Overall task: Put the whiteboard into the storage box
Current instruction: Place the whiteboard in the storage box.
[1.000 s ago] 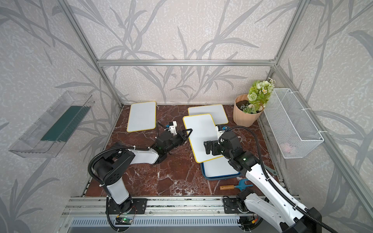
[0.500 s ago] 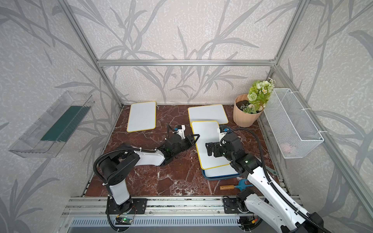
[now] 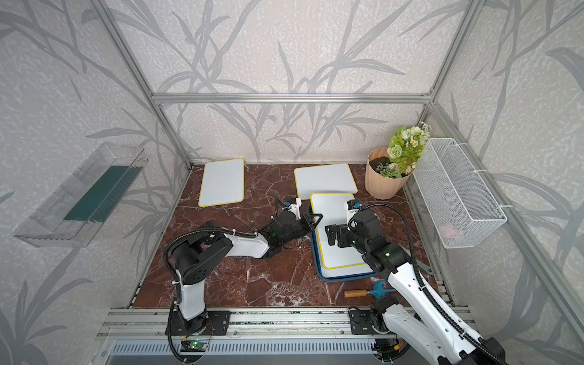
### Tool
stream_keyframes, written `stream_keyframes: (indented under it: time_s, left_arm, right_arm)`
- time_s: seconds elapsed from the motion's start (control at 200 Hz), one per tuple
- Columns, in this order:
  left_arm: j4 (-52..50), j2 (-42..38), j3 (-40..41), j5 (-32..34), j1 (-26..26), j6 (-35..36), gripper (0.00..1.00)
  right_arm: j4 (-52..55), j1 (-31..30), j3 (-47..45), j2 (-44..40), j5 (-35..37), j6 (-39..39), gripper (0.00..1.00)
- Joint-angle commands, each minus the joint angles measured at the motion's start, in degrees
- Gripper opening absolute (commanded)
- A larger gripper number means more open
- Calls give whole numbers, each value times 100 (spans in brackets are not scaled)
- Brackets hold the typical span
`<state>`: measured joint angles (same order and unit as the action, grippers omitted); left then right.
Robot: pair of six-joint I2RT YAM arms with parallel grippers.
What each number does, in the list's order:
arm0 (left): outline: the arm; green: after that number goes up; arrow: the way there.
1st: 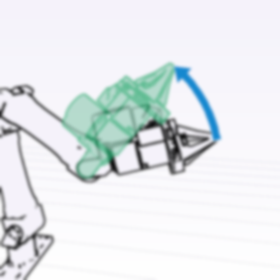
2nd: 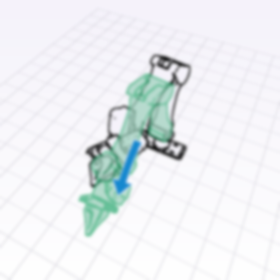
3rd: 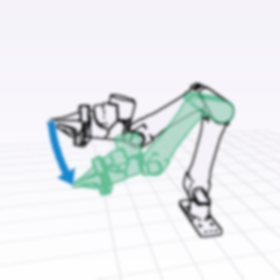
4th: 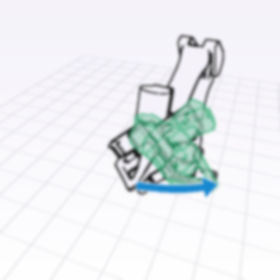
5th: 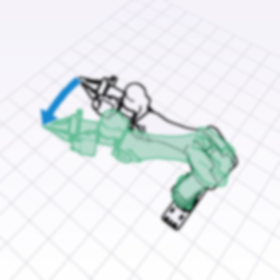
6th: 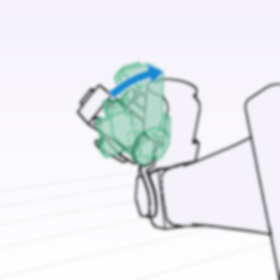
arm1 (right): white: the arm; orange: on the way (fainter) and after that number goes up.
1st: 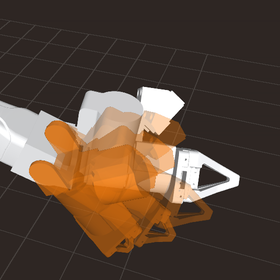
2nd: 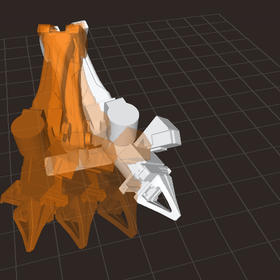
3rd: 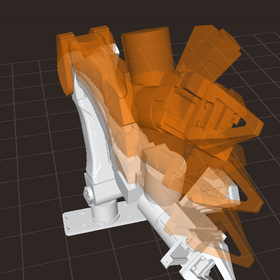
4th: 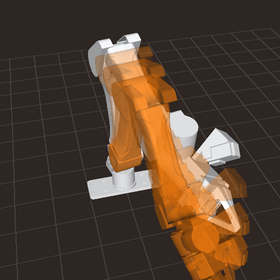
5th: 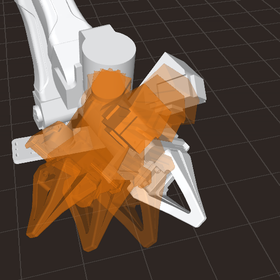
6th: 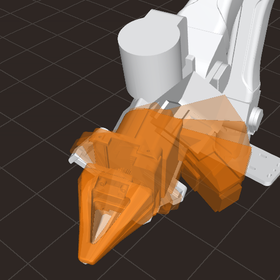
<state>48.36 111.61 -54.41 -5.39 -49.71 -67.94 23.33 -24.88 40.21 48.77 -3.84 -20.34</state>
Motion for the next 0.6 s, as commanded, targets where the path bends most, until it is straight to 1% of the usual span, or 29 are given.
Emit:
stream_keyframes:
  time_s: [0.0, 0.205, 0.595]
  left_arm:
    - [-51, 101, -182, 218, -132, 193, 0]
    - [-296, 164, -232, 433, -339, 212, 0]
    - [-628, 301, -359, 477, -424, 141, 0]
  right_arm:
    - [-132, 41, -72, -78, -145, -75, 99]
    - [-201, 78, -117, -74, -225, -104, 99]
    - [-279, 120, -208, -87, -196, -148, 99]
